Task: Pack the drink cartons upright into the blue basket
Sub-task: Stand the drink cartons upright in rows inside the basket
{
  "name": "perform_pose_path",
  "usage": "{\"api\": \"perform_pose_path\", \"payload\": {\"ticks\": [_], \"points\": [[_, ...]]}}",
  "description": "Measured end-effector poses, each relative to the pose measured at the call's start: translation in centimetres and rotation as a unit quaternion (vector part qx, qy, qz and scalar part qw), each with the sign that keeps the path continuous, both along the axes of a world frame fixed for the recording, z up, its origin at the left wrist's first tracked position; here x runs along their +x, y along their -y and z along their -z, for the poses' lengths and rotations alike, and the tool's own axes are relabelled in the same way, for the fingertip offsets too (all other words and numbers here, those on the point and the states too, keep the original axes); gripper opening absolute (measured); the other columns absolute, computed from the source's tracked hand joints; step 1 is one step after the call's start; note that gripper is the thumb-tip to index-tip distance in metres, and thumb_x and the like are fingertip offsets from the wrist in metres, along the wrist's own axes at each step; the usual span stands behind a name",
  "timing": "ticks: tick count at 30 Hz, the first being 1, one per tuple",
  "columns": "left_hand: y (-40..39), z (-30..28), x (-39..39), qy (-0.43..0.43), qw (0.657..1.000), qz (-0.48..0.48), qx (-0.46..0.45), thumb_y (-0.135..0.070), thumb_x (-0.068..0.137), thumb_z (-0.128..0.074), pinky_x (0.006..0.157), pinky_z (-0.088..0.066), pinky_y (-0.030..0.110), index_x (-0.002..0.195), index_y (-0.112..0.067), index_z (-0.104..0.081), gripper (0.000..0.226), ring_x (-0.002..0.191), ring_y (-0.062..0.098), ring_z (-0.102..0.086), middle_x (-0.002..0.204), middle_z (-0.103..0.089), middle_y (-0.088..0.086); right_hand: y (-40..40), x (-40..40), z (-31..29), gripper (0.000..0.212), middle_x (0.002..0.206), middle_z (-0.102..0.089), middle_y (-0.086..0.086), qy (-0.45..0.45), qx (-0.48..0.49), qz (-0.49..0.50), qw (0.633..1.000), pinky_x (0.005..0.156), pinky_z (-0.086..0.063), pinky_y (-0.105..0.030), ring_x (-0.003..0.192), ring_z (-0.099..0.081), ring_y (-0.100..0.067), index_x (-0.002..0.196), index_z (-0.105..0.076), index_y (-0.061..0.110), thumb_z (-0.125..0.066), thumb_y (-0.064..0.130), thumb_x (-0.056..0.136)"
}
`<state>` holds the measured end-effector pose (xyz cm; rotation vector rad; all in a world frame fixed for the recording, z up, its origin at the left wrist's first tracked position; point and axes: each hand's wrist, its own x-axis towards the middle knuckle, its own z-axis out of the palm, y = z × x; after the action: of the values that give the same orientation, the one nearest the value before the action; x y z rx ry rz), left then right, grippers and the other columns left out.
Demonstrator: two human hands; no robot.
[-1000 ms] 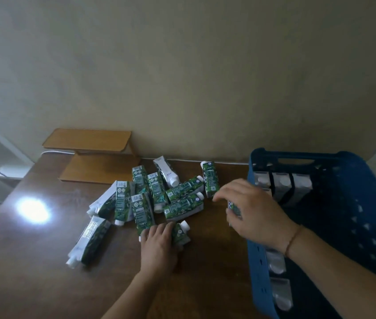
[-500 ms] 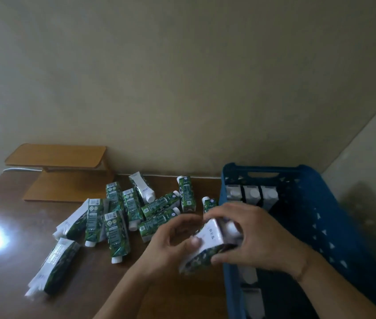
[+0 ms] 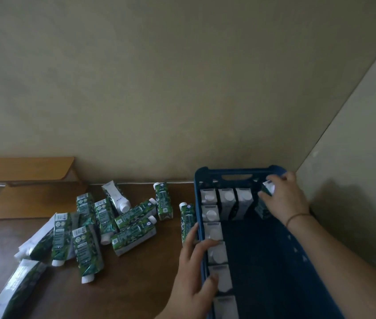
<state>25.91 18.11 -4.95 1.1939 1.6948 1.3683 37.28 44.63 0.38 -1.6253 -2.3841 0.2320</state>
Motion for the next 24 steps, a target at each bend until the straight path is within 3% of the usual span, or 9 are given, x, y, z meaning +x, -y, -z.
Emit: {"api": "perform_pose_path", "payload": {"ticks": [4,6,8,11,14,18,20,21,24], "points": [[-0.5,0.8,-0.1,-0.005,1.0,-0.008,0.017,-0.041,0.075,-0.053,0.113,-0.034,0.049,0.128,-0.045,-0.048,0.053,0.149,0.002,-0.017,0.158,-0.01,-0.03,-0.8,-1.1,3.5,0.045,0.136,-0.033,-0.013,-0.064,-0.04,0.024,0.997,0.079,-0.052,-0.044,0.092,-0.06,-0.04,0.122,-0.057,0.01,-0.071,0.029,0.084],[-0.6,1.1,-0.1,-0.015,1.0,-0.014,0.021,-0.045,0.075,-0.054,0.113,-0.034,0.049,0.129,-0.043,-0.048,0.054,0.149,0.005,-0.017,0.159,-0.01,-0.028,-0.6,-1.0,5.0,0.055,0.143,-0.029,-0.011,-0.117,-0.1,0.014,0.988,0.094,-0.047,-0.047,0.112,-0.053,-0.038,0.133,-0.048,0.012,-0.069,0.021,0.083],[-0.7,1.6,0.0,-0.022,0.999,-0.024,0.034,-0.05,0.077,-0.053,0.112,-0.034,0.048,0.13,-0.04,-0.048,0.055,0.149,0.011,-0.021,0.16,-0.011,-0.023,-0.4,-0.2,6.4,0.072,0.148,-0.023,-0.007,-0.081,-0.144,-0.026,0.986,0.102,-0.041,-0.051,0.123,-0.045,-0.036,0.142,-0.033,0.019,-0.067,0.016,0.079],[-0.9,2.0,0.2,-0.036,0.998,-0.039,0.046,-0.054,0.079,-0.051,0.109,-0.036,0.046,0.131,-0.038,-0.048,0.055,0.143,0.019,-0.032,0.161,-0.013,-0.018,-0.9,0.7,7.1,0.076,0.142,-0.03,-0.013,0.024,-0.107,-0.056,0.992,0.088,-0.049,-0.052,0.109,-0.053,-0.04,0.143,-0.029,0.024,-0.063,0.003,0.079],[-1.0,2.2,0.2,-0.039,0.997,-0.042,0.042,-0.063,0.082,-0.05,0.107,-0.036,0.041,0.133,-0.038,-0.048,0.057,0.141,0.02,-0.035,0.162,-0.015,-0.016,-1.6,0.1,6.9,0.068,0.132,-0.037,-0.017,0.042,-0.05,-0.049,0.997,0.074,-0.052,-0.047,0.088,-0.059,-0.041,0.139,-0.035,0.019,-0.058,-0.006,0.079],[-0.2,1.6,-0.1,0.017,0.999,-0.042,0.029,-0.081,0.083,-0.038,0.106,-0.04,0.027,0.143,-0.049,-0.034,0.068,0.141,0.003,-0.036,0.156,-0.03,-0.022,-1.2,-0.4,7.3,0.064,0.133,-0.033,-0.02,0.072,-0.018,-0.064,0.995,0.06,-0.049,-0.043,0.078,-0.06,-0.042,0.136,-0.041,0.012,-0.058,-0.01,0.078],[-0.1,2.7,-0.9,0.066,0.991,-0.117,-0.004,-0.07,0.085,-0.044,0.1,-0.045,0.026,0.136,-0.055,-0.04,0.053,0.127,-0.001,-0.049,0.142,-0.048,-0.024,-0.6,-0.1,7.4,0.067,0.141,-0.026,-0.021,0.074,-0.01,-0.076,0.994,0.052,-0.049,-0.041,0.07,-0.061,-0.042,0.132,-0.045,0.012,-0.063,-0.011,0.071],[-0.2,3.7,-1.6,0.053,0.985,-0.159,-0.038,-0.051,0.087,-0.047,0.102,-0.046,0.03,0.133,-0.053,-0.043,0.046,0.125,0.0,-0.05,0.139,-0.05,-0.024,-0.4,0.0,7.3,0.071,0.144,-0.022,-0.021,0.074,-0.008,-0.075,0.994,0.049,-0.049,-0.04,0.066,-0.061,-0.041,0.132,-0.044,0.014,-0.066,-0.01,0.069],[-1.6,6.4,-3.4,-0.049,0.972,-0.139,-0.184,-0.008,0.082,-0.054,0.122,-0.024,0.042,0.141,-0.03,-0.032,0.067,0.143,0.022,-0.029,0.154,-0.03,-0.004,0.6,0.1,6.4,0.078,0.141,-0.022,-0.018,0.071,0.023,-0.069,0.995,0.047,-0.049,-0.038,0.069,-0.06,-0.039,0.137,-0.036,0.017,-0.072,0.004,0.069]]}}
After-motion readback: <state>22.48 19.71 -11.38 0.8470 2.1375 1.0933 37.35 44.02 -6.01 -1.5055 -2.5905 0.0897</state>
